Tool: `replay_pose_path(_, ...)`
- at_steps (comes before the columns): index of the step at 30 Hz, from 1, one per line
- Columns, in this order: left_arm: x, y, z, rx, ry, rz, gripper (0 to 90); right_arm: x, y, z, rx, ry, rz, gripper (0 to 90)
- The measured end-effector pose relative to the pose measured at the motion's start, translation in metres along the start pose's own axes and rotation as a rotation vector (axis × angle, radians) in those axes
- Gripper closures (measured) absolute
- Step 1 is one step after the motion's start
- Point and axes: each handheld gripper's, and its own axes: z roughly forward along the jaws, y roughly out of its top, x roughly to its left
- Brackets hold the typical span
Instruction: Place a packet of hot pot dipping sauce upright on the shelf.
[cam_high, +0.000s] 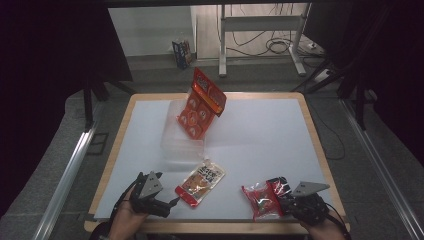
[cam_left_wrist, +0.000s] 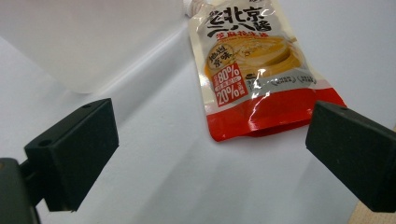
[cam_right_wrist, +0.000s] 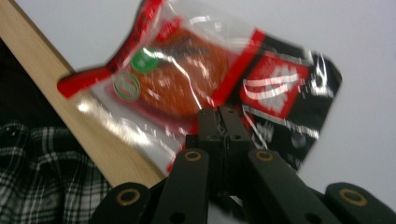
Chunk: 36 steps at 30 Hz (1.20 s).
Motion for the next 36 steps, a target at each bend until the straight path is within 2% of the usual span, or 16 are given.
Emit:
replay_pose_path(3,0.0,0.0,0.0,0.002,0.002,0.002,2.4,0.0,-0.004,0.0,0.007,0.007,0.008,87.8)
replay_pose_path(4,0.0,0.0,0.0,0.001,0.002,0.002,2.4,0.001,-0.005,0.001,0.011,0.029,0.0,87.7)
replay_pose_path(5,0.0,0.0,0.0,0.001,0.002,0.002,2.4,0.001,-0.005,0.001,0.011,0.029,0.0,87.7)
replay_pose_path(8,-0.001,0.0,0.001,0.003,0.003,0.004,2.4,0.012,0.001,0.012,0.032,0.072,-0.054,87.6)
replay_pose_path(10,-0.001,0.0,0.001,0.004,0.002,0.004,2.4,0.015,0.004,0.017,0.039,0.086,-0.066,87.8)
replay_pose_path(24,-0.005,0.003,0.005,0.01,-0.006,0.016,2.5,0.016,0.015,0.031,0.008,0.064,-0.063,88.7)
replay_pose_path(36,-0.006,0.006,0.007,0.005,-0.017,0.016,2.5,0.01,0.047,0.057,-0.001,0.049,-0.095,88.8)
